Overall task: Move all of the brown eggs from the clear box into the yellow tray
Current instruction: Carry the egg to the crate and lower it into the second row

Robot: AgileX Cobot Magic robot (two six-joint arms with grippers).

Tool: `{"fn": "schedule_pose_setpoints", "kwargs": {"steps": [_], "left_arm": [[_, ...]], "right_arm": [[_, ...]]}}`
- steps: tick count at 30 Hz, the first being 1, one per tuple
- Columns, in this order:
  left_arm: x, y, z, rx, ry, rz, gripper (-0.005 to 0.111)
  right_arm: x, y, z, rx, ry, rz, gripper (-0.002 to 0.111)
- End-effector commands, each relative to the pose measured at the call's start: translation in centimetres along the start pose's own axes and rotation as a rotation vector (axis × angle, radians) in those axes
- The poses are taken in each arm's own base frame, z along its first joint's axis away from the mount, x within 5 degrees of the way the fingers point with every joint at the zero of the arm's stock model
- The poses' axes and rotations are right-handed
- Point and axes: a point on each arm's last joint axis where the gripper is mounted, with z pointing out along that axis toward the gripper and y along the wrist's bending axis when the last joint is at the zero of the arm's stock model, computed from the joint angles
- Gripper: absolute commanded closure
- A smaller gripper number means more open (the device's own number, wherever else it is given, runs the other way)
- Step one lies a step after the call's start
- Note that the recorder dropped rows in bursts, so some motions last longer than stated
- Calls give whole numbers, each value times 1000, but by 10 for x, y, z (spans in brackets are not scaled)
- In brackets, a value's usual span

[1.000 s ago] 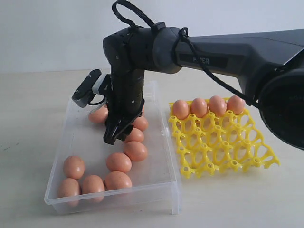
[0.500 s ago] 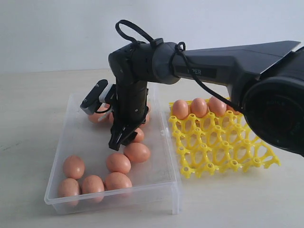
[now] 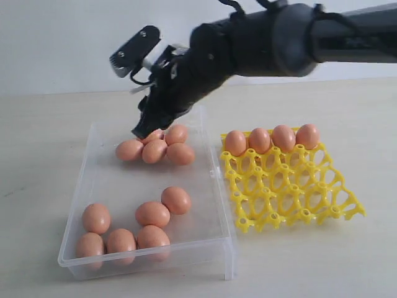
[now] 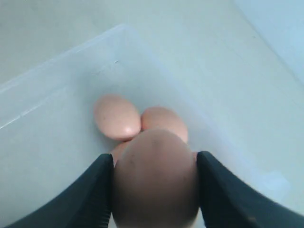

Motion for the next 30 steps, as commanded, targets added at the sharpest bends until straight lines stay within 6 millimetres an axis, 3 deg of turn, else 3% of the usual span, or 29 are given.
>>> {"fn": "schedule_pose_setpoints", "kwargs": {"steps": [1, 4, 6, 13, 18, 30], "left_arm": [[-3, 0, -1, 1, -19, -6, 107], [-3, 0, -1, 1, -19, -6, 107], [-3, 0, -1, 1, -19, -6, 107], [-3, 0, -1, 1, -19, -6, 107], [-3, 0, -1, 1, -19, -6, 107], [-3, 0, -1, 1, -19, -6, 107]], "right_arm": [[48, -23, -41, 155, -229, 254, 108], [96, -35, -60, 224, -307, 419, 108], [121, -35, -63, 193, -348, 498, 108], [161, -33, -58, 121, -404, 588, 108], [179, -32, -51, 94, -383, 563, 108], [198, -31, -29, 66, -386, 607, 108]]}}
